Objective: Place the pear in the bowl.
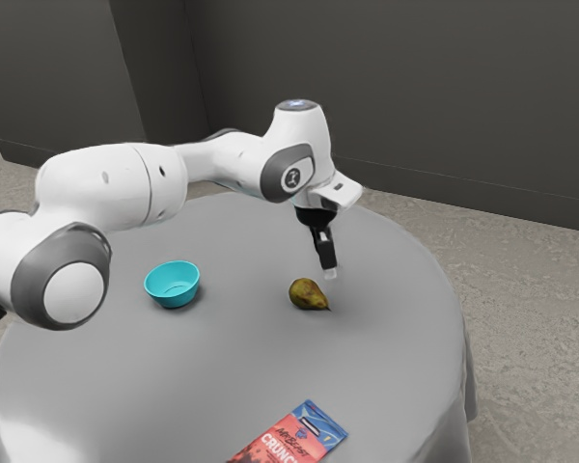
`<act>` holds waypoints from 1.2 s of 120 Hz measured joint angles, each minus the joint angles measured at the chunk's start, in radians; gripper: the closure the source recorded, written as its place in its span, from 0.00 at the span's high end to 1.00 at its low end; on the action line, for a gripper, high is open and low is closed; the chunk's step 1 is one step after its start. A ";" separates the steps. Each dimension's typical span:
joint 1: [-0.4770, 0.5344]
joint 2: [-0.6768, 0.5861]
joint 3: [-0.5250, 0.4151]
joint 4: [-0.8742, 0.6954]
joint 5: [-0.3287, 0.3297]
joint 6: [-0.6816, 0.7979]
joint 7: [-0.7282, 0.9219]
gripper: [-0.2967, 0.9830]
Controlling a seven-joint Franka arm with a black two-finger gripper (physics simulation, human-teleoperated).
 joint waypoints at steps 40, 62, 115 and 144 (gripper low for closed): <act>0.080 0.059 0.004 0.022 -0.013 -0.017 0.165 0.77; 0.080 0.059 -0.013 0.019 -0.020 -0.073 0.226 0.77; 0.080 0.086 -0.017 -0.009 -0.029 -0.099 0.312 0.77; 0.080 0.090 -0.017 -0.009 -0.033 -0.094 0.335 0.62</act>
